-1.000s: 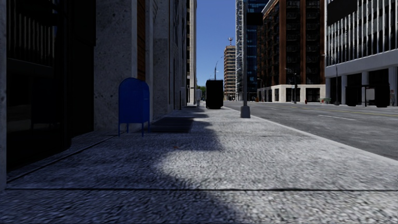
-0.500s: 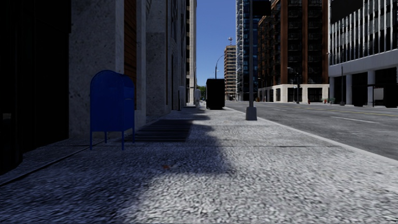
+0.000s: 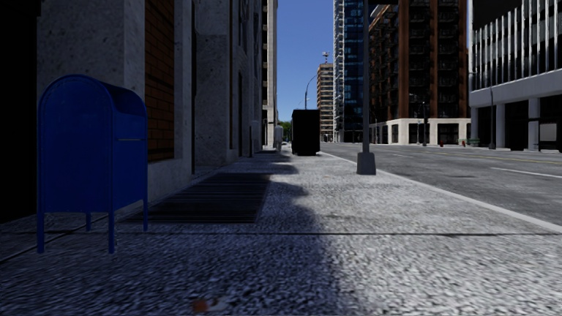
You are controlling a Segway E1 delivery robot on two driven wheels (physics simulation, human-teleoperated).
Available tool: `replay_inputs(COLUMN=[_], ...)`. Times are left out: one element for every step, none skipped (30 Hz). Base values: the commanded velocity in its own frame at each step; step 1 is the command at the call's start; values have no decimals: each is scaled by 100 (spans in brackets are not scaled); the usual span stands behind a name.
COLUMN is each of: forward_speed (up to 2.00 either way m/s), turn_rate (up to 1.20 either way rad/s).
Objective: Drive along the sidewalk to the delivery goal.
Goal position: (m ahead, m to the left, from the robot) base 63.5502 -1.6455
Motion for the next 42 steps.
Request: replay_inputs(forward_speed=[200,200,200,200,200,200,200,200,200,200,200,200,200,200,200,200,200,200,200,200,200,200,200,200,200,200,200,200,200,200,200,200,200,200,200,200,200,200,200,200,200,200], turn_rate=[0,0,0,0,0,0,0,0,0,0,0,0,0,0,0,0,0,0,0,0,0,0,0,0,0,0,0,0,0,0,0,0,0,0,0,0,0,0,0,0,0,0])
